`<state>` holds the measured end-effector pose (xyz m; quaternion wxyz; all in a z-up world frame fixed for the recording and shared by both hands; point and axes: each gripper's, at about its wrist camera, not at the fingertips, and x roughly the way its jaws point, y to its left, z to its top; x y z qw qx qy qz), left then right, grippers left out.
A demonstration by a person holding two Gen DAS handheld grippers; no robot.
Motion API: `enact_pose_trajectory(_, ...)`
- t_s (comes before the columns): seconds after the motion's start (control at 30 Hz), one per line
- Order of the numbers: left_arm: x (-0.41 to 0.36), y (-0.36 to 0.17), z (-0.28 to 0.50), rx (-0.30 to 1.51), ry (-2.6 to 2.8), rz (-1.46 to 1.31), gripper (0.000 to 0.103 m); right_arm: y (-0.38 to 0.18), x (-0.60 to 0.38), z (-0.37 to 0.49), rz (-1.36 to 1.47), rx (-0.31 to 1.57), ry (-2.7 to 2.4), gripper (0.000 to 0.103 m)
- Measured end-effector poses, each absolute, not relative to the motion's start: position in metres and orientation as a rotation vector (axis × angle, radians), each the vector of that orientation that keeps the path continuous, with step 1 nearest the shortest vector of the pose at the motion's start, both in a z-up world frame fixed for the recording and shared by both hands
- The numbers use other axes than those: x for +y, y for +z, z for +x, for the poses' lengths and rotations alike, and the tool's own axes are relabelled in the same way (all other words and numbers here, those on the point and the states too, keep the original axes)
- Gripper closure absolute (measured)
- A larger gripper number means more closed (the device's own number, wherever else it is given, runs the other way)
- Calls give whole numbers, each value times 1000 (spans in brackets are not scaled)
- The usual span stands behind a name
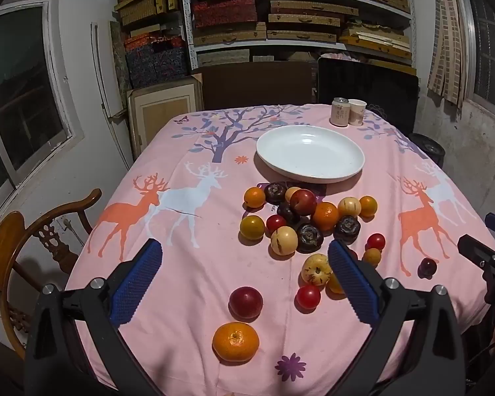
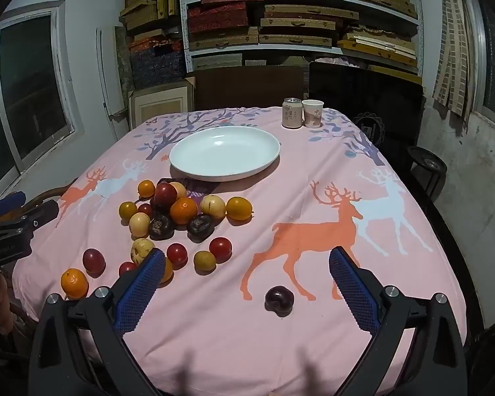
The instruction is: Organize fruits
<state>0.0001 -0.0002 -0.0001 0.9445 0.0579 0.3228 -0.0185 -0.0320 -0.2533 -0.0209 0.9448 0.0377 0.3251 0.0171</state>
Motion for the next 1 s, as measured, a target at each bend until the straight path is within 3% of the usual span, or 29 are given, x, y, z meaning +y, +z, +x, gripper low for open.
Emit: enact_pose_trajectory(1.0, 0, -4, 2, 662, -39, 122, 4, -30, -249, -28, 76, 677, 37, 4)
